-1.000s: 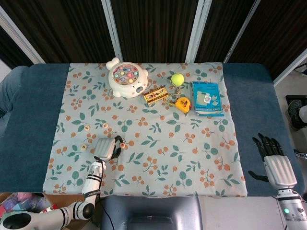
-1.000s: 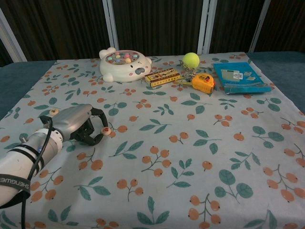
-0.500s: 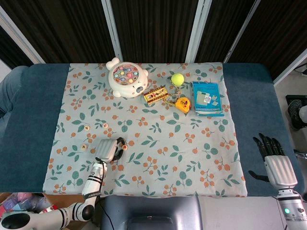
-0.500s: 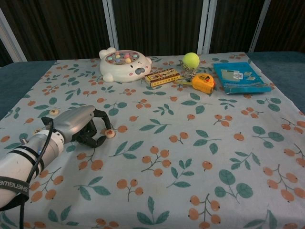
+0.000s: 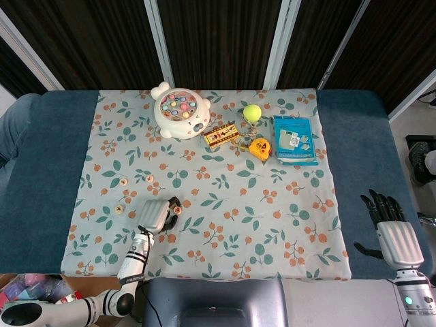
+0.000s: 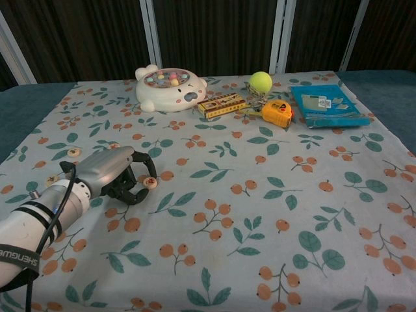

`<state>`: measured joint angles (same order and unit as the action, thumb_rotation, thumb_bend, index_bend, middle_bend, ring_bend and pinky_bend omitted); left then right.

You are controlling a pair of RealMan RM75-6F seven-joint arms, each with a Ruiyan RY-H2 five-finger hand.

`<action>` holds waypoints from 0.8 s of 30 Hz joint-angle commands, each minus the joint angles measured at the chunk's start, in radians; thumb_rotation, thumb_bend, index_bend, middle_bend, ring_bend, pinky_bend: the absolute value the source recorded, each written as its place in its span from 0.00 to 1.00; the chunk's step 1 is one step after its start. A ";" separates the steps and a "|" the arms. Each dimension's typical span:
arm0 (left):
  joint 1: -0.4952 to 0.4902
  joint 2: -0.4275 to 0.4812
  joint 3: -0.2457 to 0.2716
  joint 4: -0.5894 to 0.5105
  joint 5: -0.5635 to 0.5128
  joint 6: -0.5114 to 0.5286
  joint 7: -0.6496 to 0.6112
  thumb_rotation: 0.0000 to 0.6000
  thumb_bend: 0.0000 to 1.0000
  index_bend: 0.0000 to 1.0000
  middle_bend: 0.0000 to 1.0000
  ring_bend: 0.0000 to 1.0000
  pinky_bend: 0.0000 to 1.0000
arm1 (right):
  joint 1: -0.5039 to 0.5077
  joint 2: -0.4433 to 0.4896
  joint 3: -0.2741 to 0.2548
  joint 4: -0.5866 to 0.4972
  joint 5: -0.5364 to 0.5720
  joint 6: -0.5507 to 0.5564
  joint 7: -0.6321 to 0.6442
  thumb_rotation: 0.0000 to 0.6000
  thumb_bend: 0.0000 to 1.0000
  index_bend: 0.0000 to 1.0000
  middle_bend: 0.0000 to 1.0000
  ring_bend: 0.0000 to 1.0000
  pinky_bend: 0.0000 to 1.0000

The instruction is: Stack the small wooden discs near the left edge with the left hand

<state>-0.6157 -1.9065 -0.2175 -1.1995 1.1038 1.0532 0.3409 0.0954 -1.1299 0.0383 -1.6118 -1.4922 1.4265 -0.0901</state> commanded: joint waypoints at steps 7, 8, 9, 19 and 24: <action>-0.002 -0.007 0.000 0.006 0.003 0.003 -0.006 1.00 0.44 0.42 1.00 1.00 1.00 | 0.000 0.000 0.001 0.001 0.001 -0.001 -0.001 1.00 0.15 0.00 0.00 0.00 0.00; -0.002 -0.008 0.000 0.007 0.004 0.004 -0.006 1.00 0.44 0.43 1.00 1.00 1.00 | 0.000 0.000 0.001 0.000 0.001 -0.001 -0.001 1.00 0.15 0.00 0.00 0.00 0.00; -0.002 -0.008 0.001 0.007 0.004 0.003 -0.007 1.00 0.44 0.44 1.00 1.00 1.00 | 0.000 0.000 0.000 0.000 0.001 -0.001 -0.001 1.00 0.15 0.00 0.00 0.00 0.00; 0.000 -0.008 0.003 0.005 0.007 0.006 -0.012 1.00 0.44 0.47 1.00 1.00 1.00 | 0.000 0.000 0.000 -0.001 0.001 -0.002 -0.002 1.00 0.15 0.00 0.00 0.00 0.00; 0.005 0.004 -0.002 -0.012 0.014 0.019 -0.022 1.00 0.44 0.48 1.00 1.00 1.00 | -0.001 0.001 0.000 0.000 0.000 -0.001 0.001 1.00 0.15 0.00 0.00 0.00 0.00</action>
<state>-0.6122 -1.9056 -0.2177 -1.2083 1.1164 1.0692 0.3209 0.0948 -1.1285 0.0387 -1.6122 -1.4923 1.4256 -0.0891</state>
